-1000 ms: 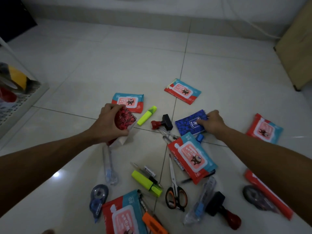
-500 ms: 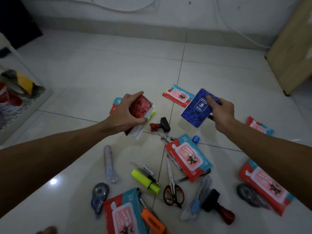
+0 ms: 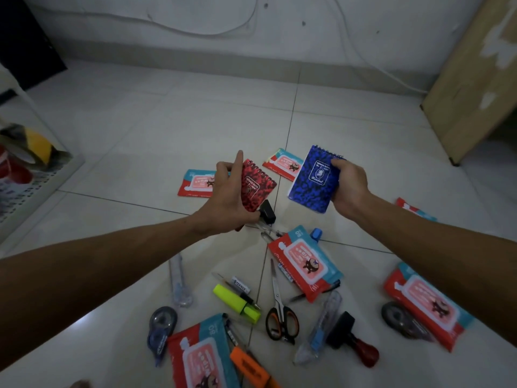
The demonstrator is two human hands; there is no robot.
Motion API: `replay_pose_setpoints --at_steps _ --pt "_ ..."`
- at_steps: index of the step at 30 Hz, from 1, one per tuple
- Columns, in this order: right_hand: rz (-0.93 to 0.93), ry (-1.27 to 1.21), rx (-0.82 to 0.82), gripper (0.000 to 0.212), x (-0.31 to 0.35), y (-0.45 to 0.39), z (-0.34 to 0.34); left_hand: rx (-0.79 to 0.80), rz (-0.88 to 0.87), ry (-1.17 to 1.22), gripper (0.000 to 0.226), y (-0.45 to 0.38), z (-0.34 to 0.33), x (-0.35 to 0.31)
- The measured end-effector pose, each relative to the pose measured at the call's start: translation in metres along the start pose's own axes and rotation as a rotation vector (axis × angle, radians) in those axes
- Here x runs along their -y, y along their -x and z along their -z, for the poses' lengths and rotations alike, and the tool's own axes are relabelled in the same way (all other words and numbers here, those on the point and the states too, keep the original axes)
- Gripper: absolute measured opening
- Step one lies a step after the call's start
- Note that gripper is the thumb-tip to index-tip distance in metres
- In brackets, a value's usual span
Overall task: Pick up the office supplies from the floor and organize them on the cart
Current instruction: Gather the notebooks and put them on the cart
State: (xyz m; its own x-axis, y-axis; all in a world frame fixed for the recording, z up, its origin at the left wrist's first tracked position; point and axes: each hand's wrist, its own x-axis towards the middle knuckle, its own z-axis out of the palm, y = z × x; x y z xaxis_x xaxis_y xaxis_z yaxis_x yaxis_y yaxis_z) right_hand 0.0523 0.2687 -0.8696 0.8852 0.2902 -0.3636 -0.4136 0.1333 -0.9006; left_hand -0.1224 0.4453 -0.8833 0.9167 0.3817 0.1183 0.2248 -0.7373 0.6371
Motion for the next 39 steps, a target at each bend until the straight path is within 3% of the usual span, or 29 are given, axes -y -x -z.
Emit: replay_pose_setpoints --at_steps 8,12,17,20,25,30,34,36,39 --pt "0.034 0.082 0.105 0.016 0.007 0.014 -0.004 -0.102 0.046 -0.094 0.129 -0.001 0.001 -0.022" --pt "0.052 0.135 0.165 0.014 0.011 0.019 -0.007 -0.1 0.156 -0.01 0.129 0.0 -0.002 -0.027" --pt "0.053 0.15 0.247 0.011 0.014 0.028 -0.012 -0.011 0.238 0.521 0.049 -0.002 -0.004 -0.032" --pt "0.074 0.234 0.299 0.017 0.011 0.035 -0.017 -0.008 0.38 0.755 0.029 -0.007 -0.005 -0.04" --pt "0.105 0.283 0.292 0.018 0.001 0.043 -0.025 0.095 0.553 1.138 0.028 -0.005 -0.003 -0.053" --pt "0.124 0.329 0.211 0.017 -0.01 0.047 -0.03 0.09 0.475 0.925 0.031 -0.009 -0.01 -0.06" --pt "0.121 0.342 0.195 0.026 0.003 0.039 -0.022 0.059 0.463 0.947 0.028 -0.016 -0.02 -0.07" --pt "0.193 0.461 0.196 0.032 0.025 0.024 -0.001 0.068 0.511 0.974 0.027 -0.022 -0.027 -0.073" --pt "0.291 0.909 0.24 0.024 0.058 -0.002 0.053 0.107 0.554 0.969 0.028 -0.026 -0.037 -0.073"
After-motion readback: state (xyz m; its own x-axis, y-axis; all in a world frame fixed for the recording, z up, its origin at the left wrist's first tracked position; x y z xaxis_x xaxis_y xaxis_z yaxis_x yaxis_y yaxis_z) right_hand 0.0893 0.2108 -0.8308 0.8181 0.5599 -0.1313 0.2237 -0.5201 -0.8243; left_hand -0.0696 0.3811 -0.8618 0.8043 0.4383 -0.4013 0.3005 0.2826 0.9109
